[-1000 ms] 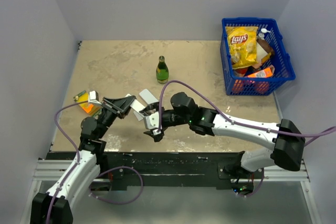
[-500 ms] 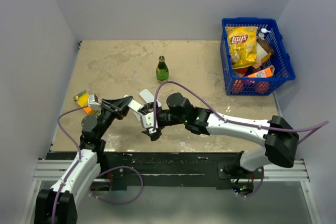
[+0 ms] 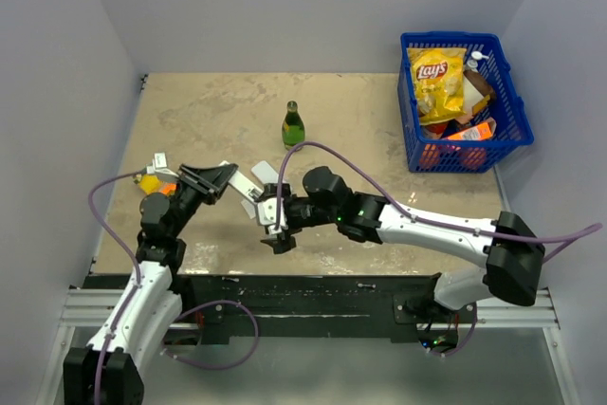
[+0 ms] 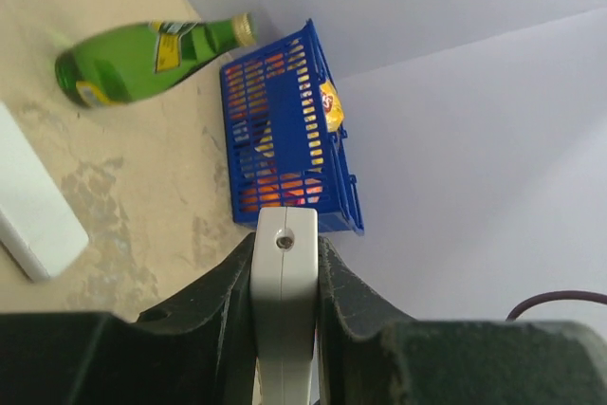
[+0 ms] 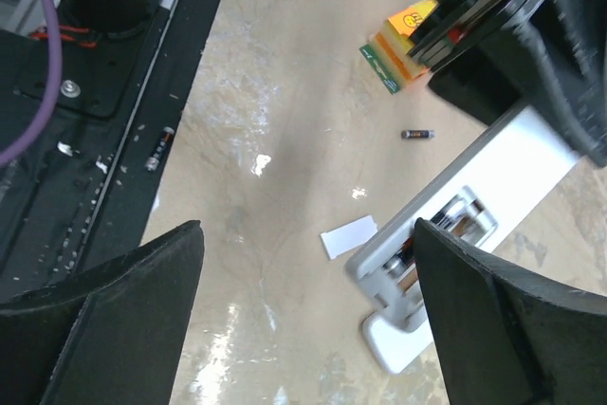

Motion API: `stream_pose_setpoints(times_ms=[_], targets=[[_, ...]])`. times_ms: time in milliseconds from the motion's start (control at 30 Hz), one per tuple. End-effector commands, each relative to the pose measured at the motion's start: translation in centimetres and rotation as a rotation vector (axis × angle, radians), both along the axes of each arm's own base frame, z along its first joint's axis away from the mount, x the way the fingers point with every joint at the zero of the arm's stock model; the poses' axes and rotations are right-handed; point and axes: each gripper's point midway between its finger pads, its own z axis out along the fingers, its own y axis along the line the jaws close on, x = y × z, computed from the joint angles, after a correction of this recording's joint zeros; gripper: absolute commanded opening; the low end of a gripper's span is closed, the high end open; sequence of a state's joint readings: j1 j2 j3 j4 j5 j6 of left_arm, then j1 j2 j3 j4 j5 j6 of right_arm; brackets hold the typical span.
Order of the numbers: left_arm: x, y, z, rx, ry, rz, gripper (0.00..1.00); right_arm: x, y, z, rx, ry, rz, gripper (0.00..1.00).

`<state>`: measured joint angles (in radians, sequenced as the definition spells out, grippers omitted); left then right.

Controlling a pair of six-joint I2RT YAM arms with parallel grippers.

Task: Load the batteries into the remote control
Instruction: Load the battery into the remote control, then pick up the battery from the center of the board.

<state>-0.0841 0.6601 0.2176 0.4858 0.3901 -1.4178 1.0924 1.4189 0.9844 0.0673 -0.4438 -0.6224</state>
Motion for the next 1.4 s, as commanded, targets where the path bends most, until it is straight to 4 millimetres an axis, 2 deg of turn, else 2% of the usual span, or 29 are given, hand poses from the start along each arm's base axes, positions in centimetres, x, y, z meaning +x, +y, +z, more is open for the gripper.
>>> stream_pose_setpoints(times_ms=[0,33,67,100,133,167,200,233,267,333,367,467,500,533,567,600,633,667,700,733,767,800,833,867,900,1067,1167,1300,1367], targets=[[0.4,1.1,4.9,0.278,-0.262,0.065,0.0,-0.4,-0.6,3.3,0.031,0.1,-0.072,0.96],[0.6,1.3,3.7,0.329,-0.222,0.065,0.0,-0.2,-0.6,4.2,0.056,0.126,-0.097,0.98],[0.8,1.8,4.4,0.373,-0.232,0.092,0.0,0.6,-0.3,6.9,0.149,0.104,-0.124,0.98],[0.9,2.3,3.2,0.47,-0.216,0.1,0.0,0.9,-0.2,8.4,0.194,0.109,-0.143,0.98],[0.9,2.7,3.3,0.519,-0.214,0.114,0.0,1.6,-0.3,9.3,0.227,0.147,-0.18,0.98],[1.3,3.7,4.7,0.566,-0.226,0.174,0.0,2.1,-0.2,10.6,0.275,0.159,-0.208,0.98],[1.0,4.7,4.0,0.667,-0.195,0.193,0.0,2.9,-0.2,11.6,0.312,0.219,-0.267,0.98],[1.0,5.6,4.1,0.716,-0.173,0.228,0.0,4.0,-0.3,11.8,0.326,0.244,-0.304,0.98],[1.0,7.3,6.2,0.761,-0.176,0.326,0.0,4.4,-0.2,11.9,0.334,0.268,-0.322,0.98],[0.3,9.4,6.7,0.883,-0.14,0.395,0.0,6.1,0.2,11.5,0.359,0.358,-0.417,0.98],[0.0,11.1,8.6,0.916,-0.134,0.486,0.0,6.6,0.3,11.3,0.365,0.379,-0.446,0.98],[-1.5,14.5,9.9,1.035,-0.068,0.637,0.0,8.4,1.9,9.4,0.339,0.424,-0.514,0.98],[-2.1,15.4,9.9,1.071,-0.05,0.674,0.0,9.0,2.6,9.8,0.356,0.454,-0.534,0.97],[-2.5,16.2,9.9,1.079,-0.03,0.716,0.0,10.1,3.5,7.6,0.32,0.469,-0.573,0.94],[-3.0,17.5,9.5,1.09,0.016,0.784,0.0,10.7,4.0,7.0,0.314,0.476,-0.595,0.9],[-3.7,18.1,9.6,1.079,0.02,0.827,0.0,11.4,4.8,7.7,0.334,0.501,-0.618,0.83],[-4.3,19.1,9.5,1.074,0.044,0.885,0.0,12.5,5.7,4.5,0.279,0.521,-0.672,0.81],[-4.5,19.4,9.0,1.071,0.053,0.905,0.0,13.1,6.3,3.6,0.266,0.533,-0.696,0.77],[-5.3,19.8,9.4,1.057,0.04,0.937,0.0,13.9,7.2,4.1,0.283,0.549,-0.712,0.72],[-5.7,20.3,9.5,1.052,0.051,0.974,0.0,14.8,8.0,1.1,0.231,0.559,-0.754,0.7],[-6.0,20.5,9.5,1.048,0.053,0.988,0.0,15.3,8.6,0.0,0.215,0.566,-0.771,0.68],[-6.5,20.7,9.8,1.032,0.043,1.007,0.0,15.9,9.6,0.5,0.234,0.573,-0.778,0.66],[-6.7,20.9,9.8,1.025,0.045,1.023,0.0,16.3,10.1,-0.3,0.226,0.573,-0.787,0.65],[-7.0,20.9,9.9,1.014,0.034,1.031,0.0,16.7,10.9,-3.3,0.184,0.575,-0.807,0.64],[-7.0,20.9,9.9,1.013,0.029,1.033,0.0,17.1,11.9,-2.7,0.204,0.567,-0.808,0.6],[-6.6,20.5,9.3,1.023,0.021,1.01,0.0,18.1,14.7,-7.6,0.175,0.538,-0.853,0.54],[-6.3,20.1,9.3,1.022,0.003,0.99,0.0,18.4,15.9,-7.8,0.208,0.525,-0.86,0.49],[-6.1,19.7,9.1,1.027,-0.008,0.966,0.0,18.4,17.3,-10.3,0.199,0.514,-0.85,0.47],[-6.0,19.5,9.1,1.027,-0.013,0.956,0.0,18.1,18.1,-10.1,0.226,0.512,-0.82,0.47]])
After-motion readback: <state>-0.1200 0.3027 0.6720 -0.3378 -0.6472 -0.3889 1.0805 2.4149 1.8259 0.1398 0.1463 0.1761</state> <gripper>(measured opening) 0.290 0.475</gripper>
